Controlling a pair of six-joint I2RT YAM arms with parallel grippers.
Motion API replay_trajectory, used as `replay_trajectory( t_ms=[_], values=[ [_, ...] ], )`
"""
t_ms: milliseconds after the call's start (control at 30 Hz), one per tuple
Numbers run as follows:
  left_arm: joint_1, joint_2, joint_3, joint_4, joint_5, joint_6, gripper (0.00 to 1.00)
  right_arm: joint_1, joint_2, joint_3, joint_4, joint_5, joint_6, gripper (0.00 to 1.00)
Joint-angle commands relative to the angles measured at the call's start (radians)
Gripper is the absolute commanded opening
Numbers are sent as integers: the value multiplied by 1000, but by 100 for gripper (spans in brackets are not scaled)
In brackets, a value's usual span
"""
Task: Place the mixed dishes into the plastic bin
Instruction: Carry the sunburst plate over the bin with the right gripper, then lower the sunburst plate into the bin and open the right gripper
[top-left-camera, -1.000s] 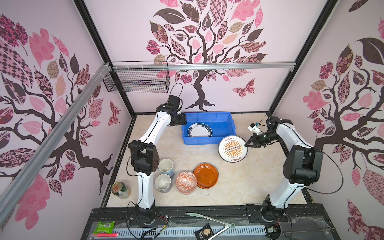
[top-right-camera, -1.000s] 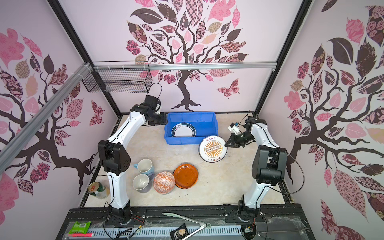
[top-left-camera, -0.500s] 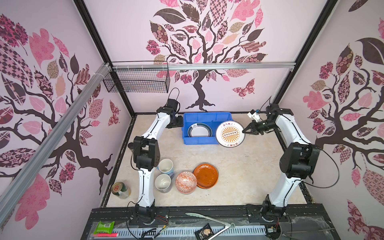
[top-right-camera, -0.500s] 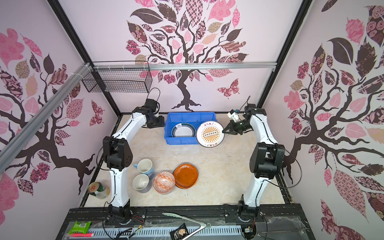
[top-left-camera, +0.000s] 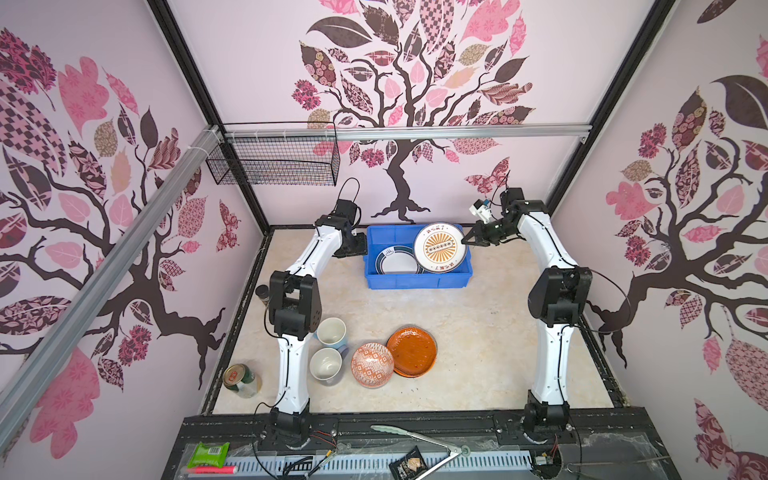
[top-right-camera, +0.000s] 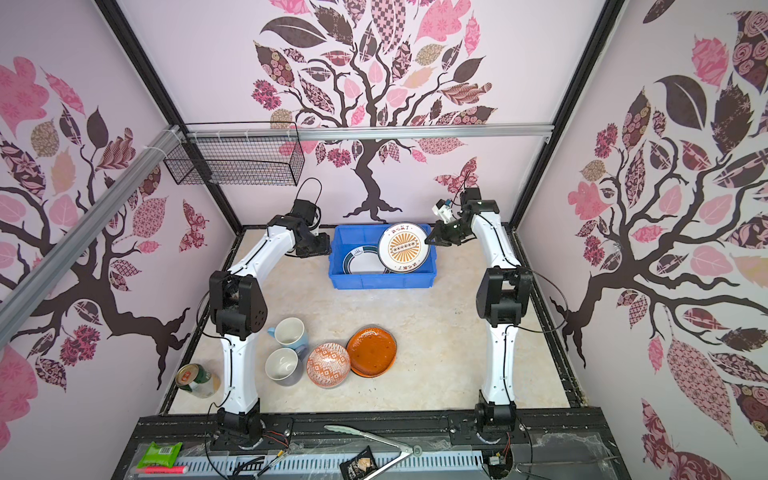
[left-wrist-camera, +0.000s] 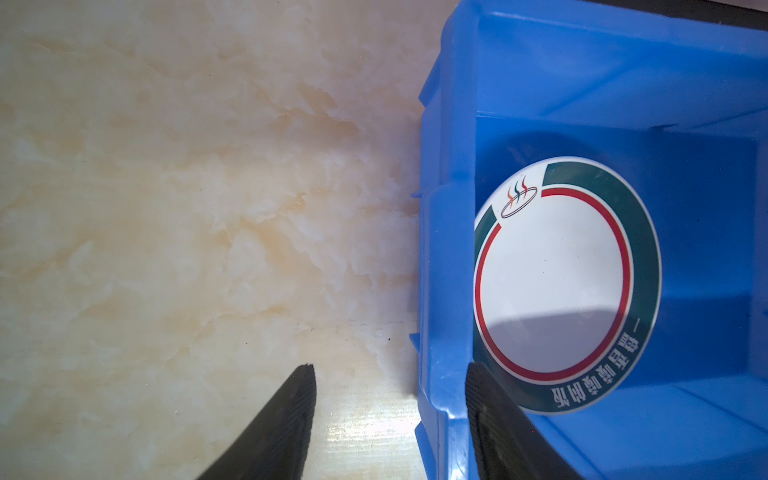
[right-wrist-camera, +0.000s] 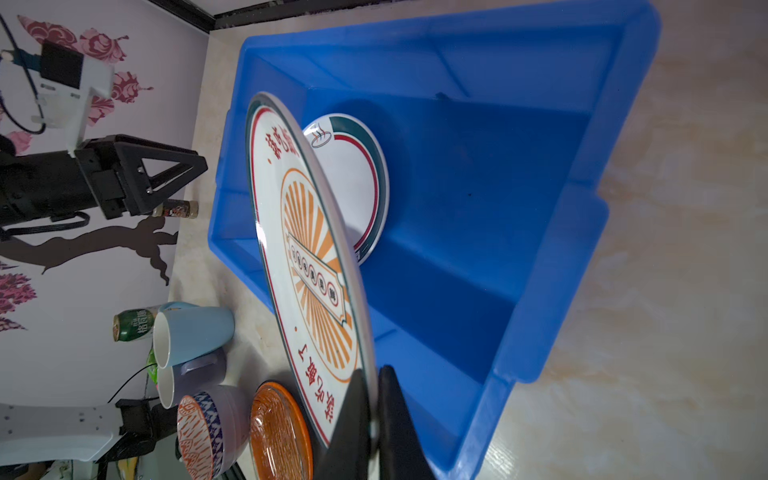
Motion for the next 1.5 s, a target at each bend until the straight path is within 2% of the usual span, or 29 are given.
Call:
replay_trajectory(
  t_ms=[0, 200, 400, 800, 1133, 1300, 1467],
  values=[
    [-14, 19, 24, 13, -36, 11, 61, 55, 52, 51, 51, 74, 0, 0],
    [-24, 16, 0, 14, -75, 20, 61, 90, 140, 141, 98, 130, 26, 0],
    [-30, 18, -33, 31, -59, 22, 61, 143, 181, 145, 115, 183, -8, 0],
    [-37, 47, -7, 47, 12, 63, 60, 245, 295, 177, 165, 253, -2, 0],
    [-41, 65, 2, 60, 101, 53, 59, 266, 344, 163, 203, 295, 26, 0],
    [-40, 63, -2, 63, 101, 50, 59, 266, 357, 154, 202, 325, 7, 4],
    [-41, 68, 7, 59, 102, 47, 58, 266, 360, 153, 213, 349, -12, 15]
  ],
)
